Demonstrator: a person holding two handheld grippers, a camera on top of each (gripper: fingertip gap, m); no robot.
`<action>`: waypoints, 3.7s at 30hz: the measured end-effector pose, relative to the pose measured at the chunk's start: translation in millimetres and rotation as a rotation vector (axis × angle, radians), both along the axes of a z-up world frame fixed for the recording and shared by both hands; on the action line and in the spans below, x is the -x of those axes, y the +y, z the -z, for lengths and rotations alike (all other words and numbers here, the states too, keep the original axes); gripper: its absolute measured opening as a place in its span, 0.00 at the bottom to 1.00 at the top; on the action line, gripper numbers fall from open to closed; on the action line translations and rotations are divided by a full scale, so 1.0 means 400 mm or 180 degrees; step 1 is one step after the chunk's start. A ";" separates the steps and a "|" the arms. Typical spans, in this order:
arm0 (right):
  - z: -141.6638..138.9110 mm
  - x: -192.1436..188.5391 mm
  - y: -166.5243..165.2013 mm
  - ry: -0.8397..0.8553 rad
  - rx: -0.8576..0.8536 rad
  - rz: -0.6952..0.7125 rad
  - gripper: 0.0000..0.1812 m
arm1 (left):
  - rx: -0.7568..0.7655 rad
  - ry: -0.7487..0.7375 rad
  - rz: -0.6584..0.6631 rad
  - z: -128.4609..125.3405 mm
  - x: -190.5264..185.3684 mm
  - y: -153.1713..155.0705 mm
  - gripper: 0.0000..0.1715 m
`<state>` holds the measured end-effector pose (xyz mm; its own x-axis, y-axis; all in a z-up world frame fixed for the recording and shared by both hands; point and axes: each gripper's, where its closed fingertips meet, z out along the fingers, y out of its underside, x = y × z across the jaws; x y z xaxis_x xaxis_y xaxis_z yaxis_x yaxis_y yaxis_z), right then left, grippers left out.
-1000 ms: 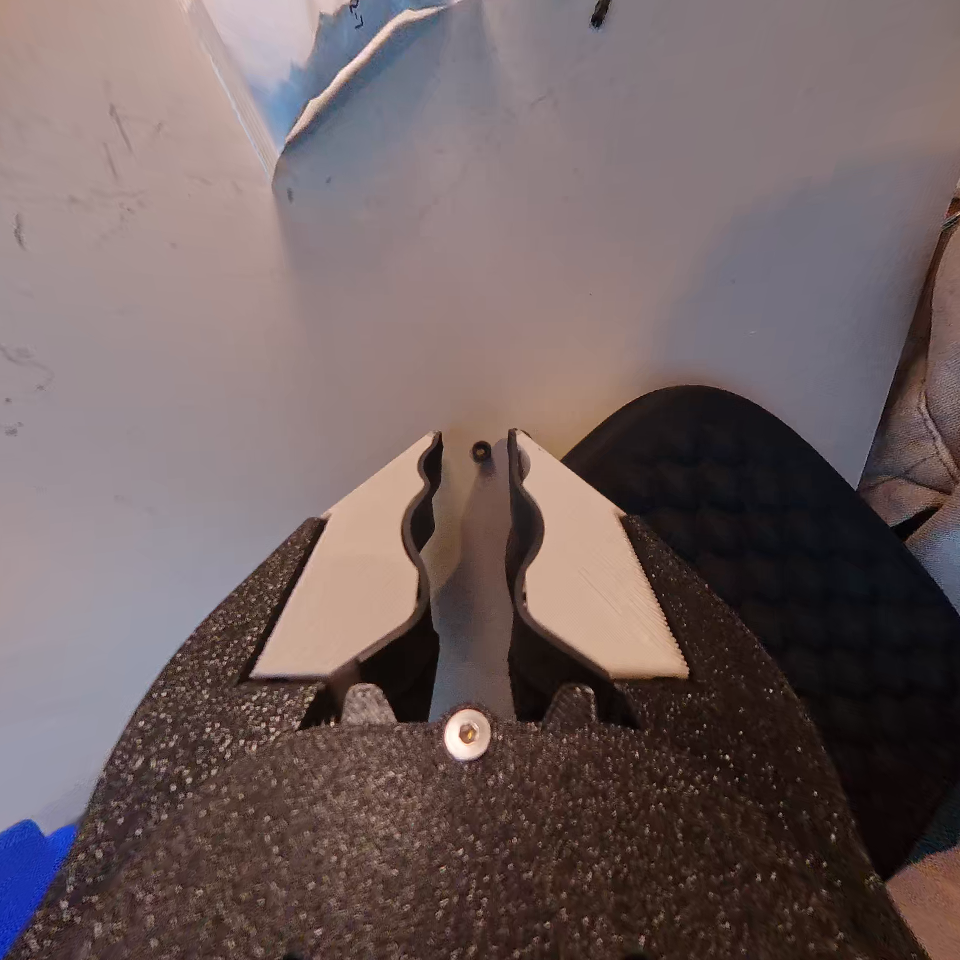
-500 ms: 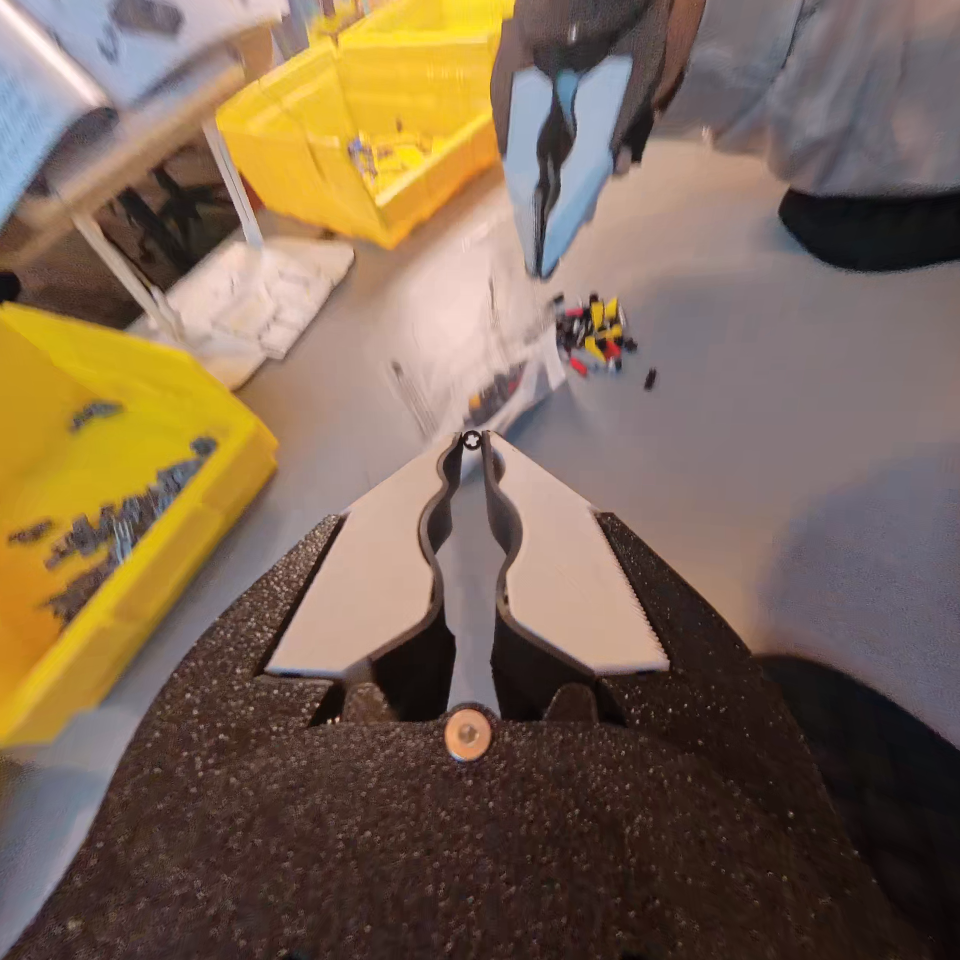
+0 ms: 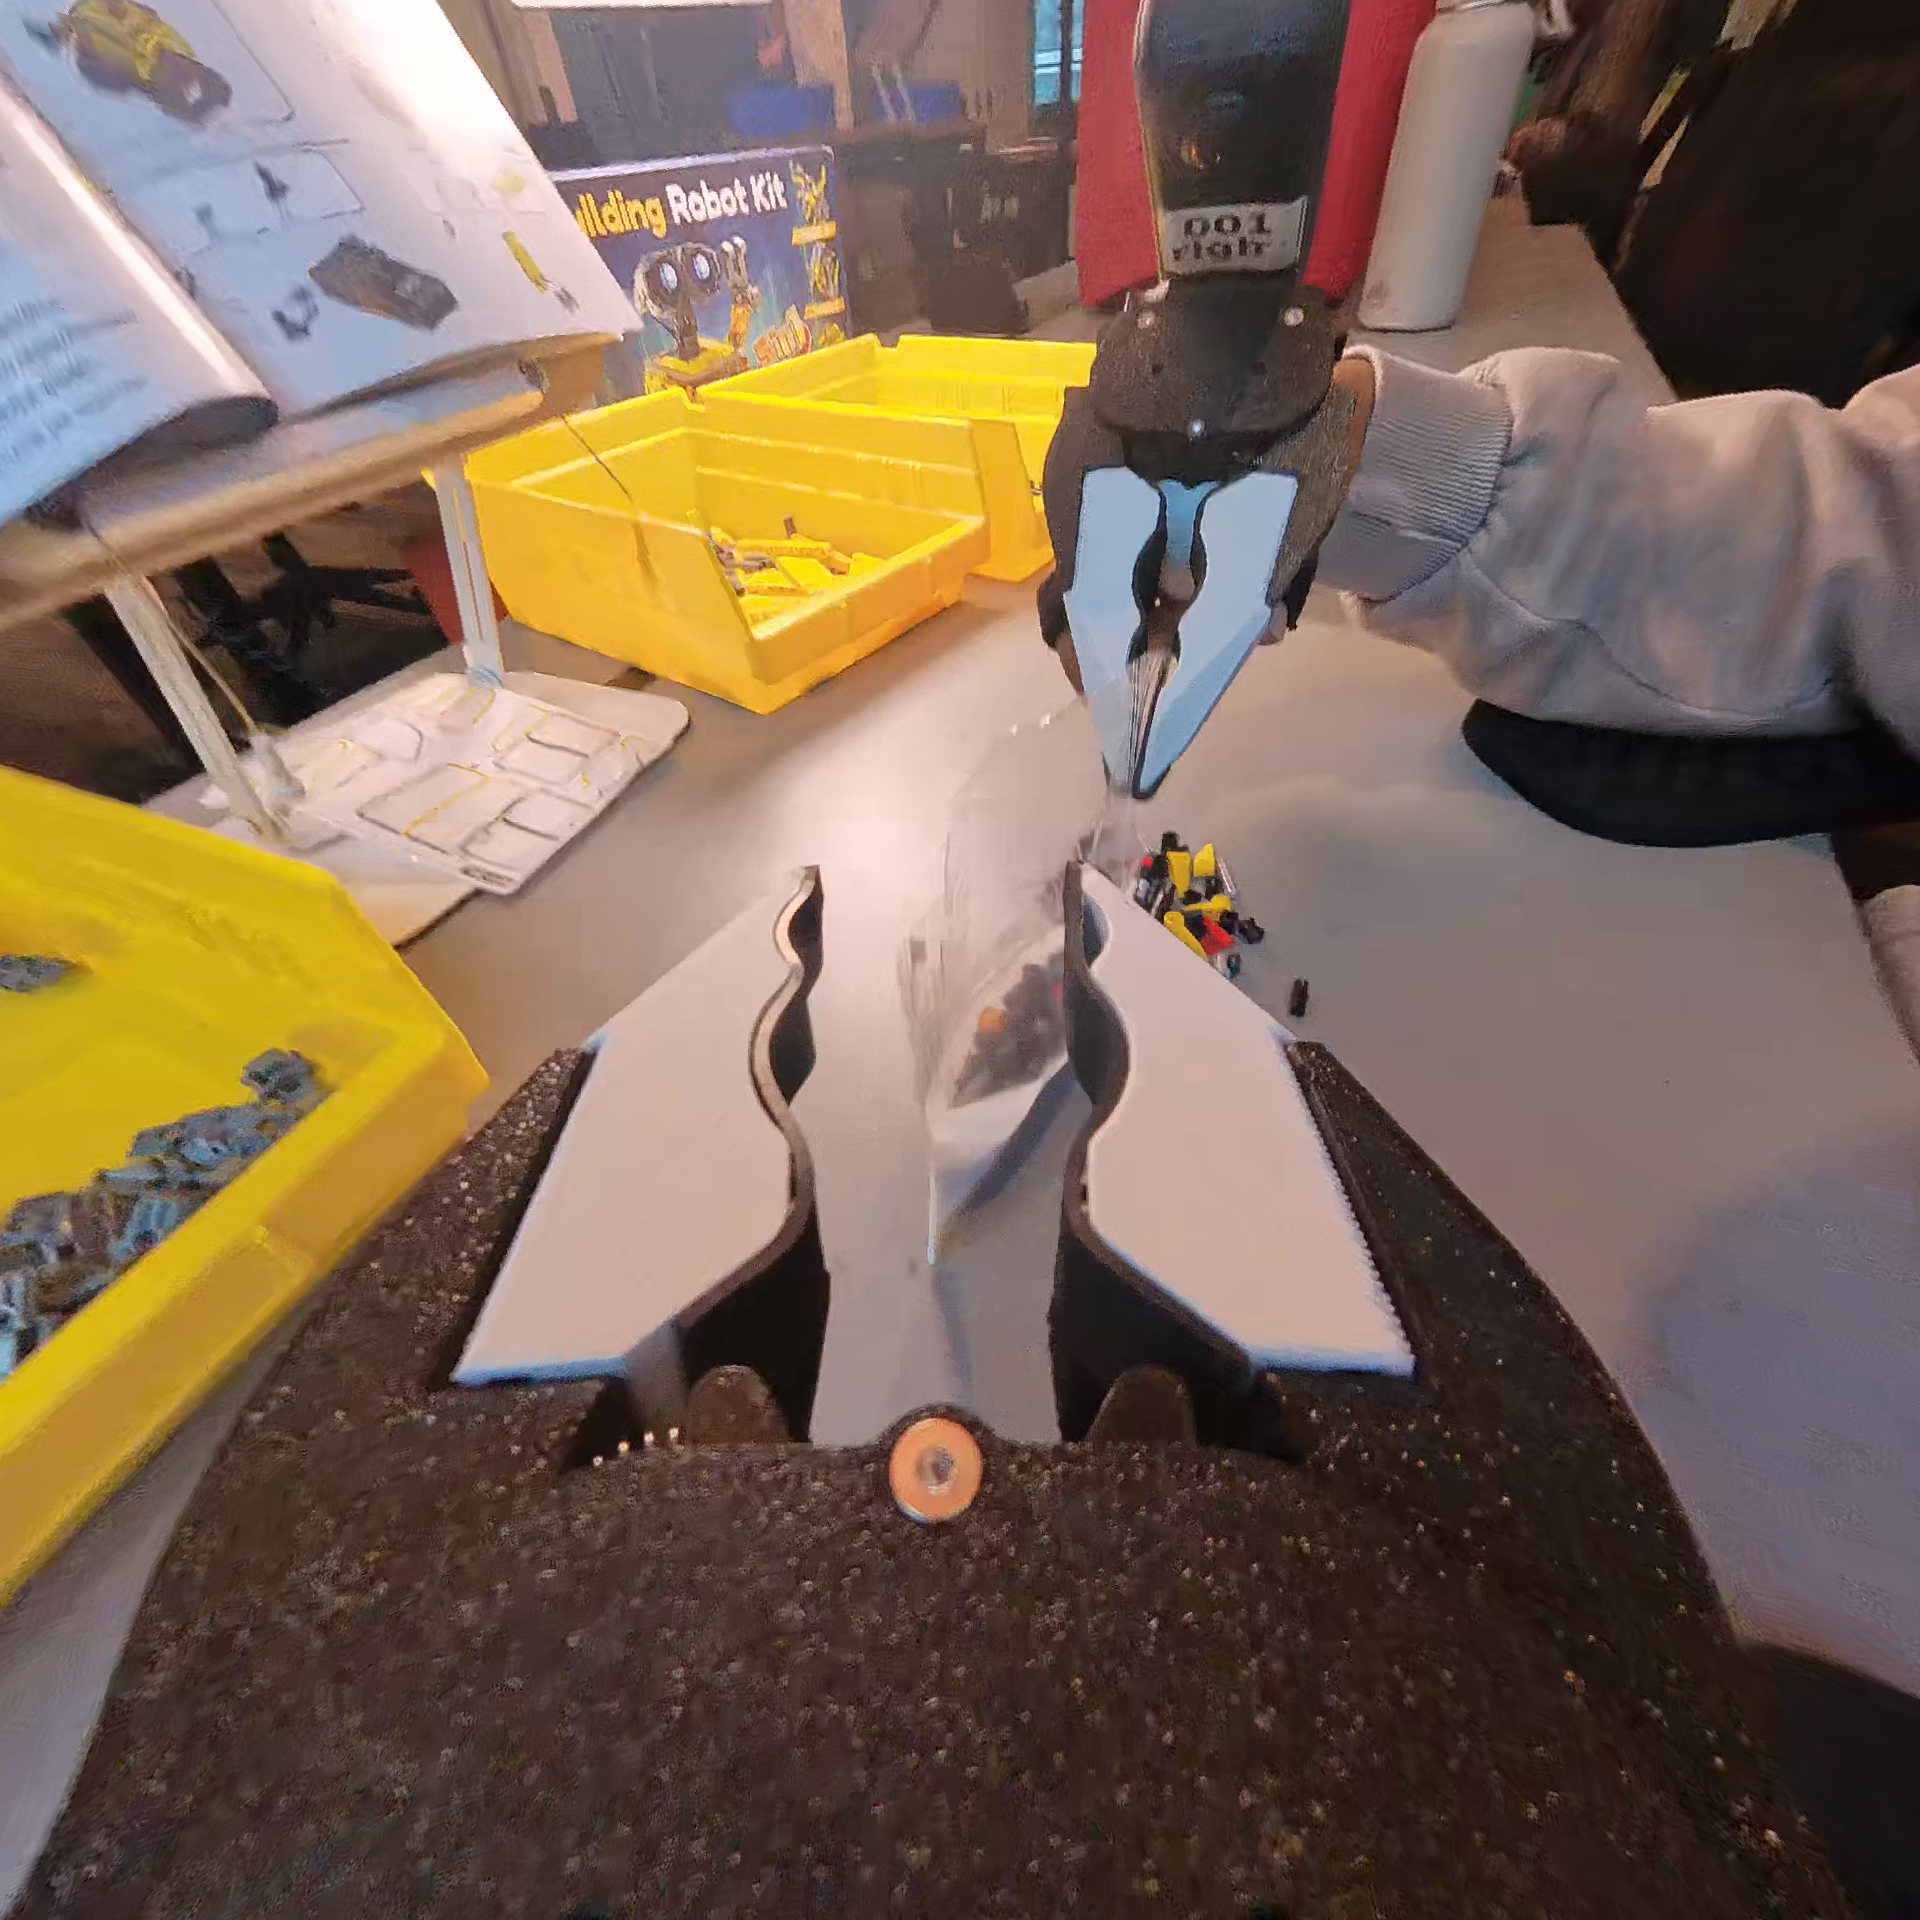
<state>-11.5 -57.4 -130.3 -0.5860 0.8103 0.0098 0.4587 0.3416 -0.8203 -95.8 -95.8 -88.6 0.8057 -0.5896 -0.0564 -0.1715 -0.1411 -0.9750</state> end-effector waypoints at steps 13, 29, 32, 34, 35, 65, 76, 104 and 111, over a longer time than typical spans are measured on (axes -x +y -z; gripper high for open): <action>0.000 -0.012 -0.020 0.0000 0.0027 -0.0154 0.00 | 0.0528 0.0300 -0.0173 0.137 0.039 0.046 0.17; 0.011 -0.101 -0.030 -0.0506 -0.0314 -0.0237 0.16 | 0.0491 0.0077 -0.0145 0.122 0.072 0.020 0.00; 0.089 -0.121 -0.090 -0.0948 -0.0447 -0.0463 0.16 | 0.0438 0.0058 -0.0293 0.114 0.095 0.022 0.00; 0.143 -0.118 -0.116 -0.1144 -0.0573 -0.0576 0.14 | 0.0415 0.0049 -0.0326 0.112 0.100 0.023 0.00; 0.163 -0.113 -0.126 -0.1206 -0.0616 -0.0611 0.13 | 0.0410 0.0047 -0.0331 0.113 0.100 0.022 0.00; -0.208 0.031 0.007 0.0951 0.0209 0.0482 0.10 | 0.0231 -0.0135 0.0245 0.066 0.007 -0.018 0.00; 0.067 0.056 0.147 0.0104 -0.0339 0.0901 0.11 | 0.0196 -0.0193 -0.0006 0.055 0.075 -0.032 0.00; -0.001 -0.007 -0.043 0.0094 0.0272 -0.0225 0.00 | 0.0136 -0.0868 0.0016 0.007 0.094 -0.004 0.09; -0.003 -0.043 -0.038 -0.0027 0.0196 -0.0309 0.00 | 0.1092 0.0289 -0.1436 0.222 0.209 0.193 0.17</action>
<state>5.8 -72.6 -129.3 -0.6616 0.7486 -0.0435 0.4328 0.3338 -0.8374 -179.5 -18.8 -177.3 0.9827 -0.1853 -0.0033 -0.1019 -0.5255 -0.8447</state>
